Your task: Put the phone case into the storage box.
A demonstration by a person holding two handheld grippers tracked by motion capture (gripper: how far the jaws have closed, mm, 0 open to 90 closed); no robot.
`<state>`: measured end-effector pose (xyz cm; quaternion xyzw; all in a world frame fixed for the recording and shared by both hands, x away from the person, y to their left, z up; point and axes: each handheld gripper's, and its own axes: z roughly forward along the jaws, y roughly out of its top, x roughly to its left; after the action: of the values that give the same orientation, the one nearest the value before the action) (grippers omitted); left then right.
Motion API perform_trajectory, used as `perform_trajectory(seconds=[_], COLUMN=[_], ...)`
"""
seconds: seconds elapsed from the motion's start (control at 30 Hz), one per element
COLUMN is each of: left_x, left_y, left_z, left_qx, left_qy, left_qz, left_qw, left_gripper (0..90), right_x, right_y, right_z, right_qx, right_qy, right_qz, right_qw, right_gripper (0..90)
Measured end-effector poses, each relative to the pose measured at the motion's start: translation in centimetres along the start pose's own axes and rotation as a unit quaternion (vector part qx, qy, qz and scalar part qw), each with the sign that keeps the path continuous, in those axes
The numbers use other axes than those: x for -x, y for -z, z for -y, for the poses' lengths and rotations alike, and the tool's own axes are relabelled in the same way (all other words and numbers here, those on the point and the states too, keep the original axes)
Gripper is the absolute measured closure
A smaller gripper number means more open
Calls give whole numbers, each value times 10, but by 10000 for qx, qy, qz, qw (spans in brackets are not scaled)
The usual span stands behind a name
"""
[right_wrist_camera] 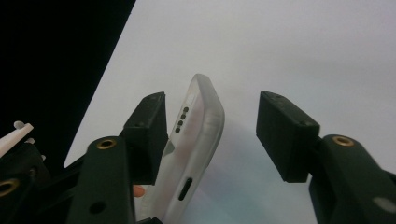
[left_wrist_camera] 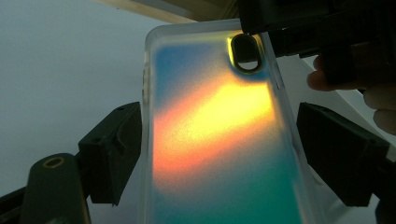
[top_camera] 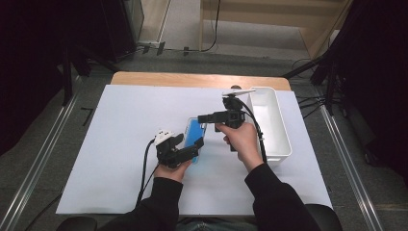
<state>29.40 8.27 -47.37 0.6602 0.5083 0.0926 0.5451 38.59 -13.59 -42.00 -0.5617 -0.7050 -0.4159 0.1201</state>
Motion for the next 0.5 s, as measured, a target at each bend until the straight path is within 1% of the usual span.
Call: perform_trajectory(seconds=[0.03, 0.1, 0.23, 0.3, 0.33, 0.37, 0.5], left_x=[0, 0, 0, 1, 1, 1, 1], left_y=[0, 0, 0, 1, 1, 1, 1], left_z=[0, 0, 0, 0, 0, 0, 0], left_qx=[7, 15, 27, 46, 40, 49, 59], left_qy=[-15, -5, -10, -30, -34, -26, -28], left_qz=[-25, -24, -46, -46, -47, -45, -66], left_qw=[10000, 10000, 10000, 10000, 10000, 10000, 10000], left_gripper=[164, 164, 164, 164, 164, 164, 164], right_x=[-1, 0, -3, -2, -2, -2, -1], right_y=[-1, -2, -3, -4, -4, -5, -5], right_z=[0, 0, 1, 1, 1, 0, 0], right_qx=[-53, -54, -93, -105, -90, -91, -65], right_qy=[-74, -69, -143, -159, -178, -143, -265], right_qz=[-27, -42, -90, -196, -219, -206, -358], right_qw=[10000, 10000, 9998, 9996, 9996, 9996, 9990], right_gripper=[469, 473, 532, 585, 625, 657, 742])
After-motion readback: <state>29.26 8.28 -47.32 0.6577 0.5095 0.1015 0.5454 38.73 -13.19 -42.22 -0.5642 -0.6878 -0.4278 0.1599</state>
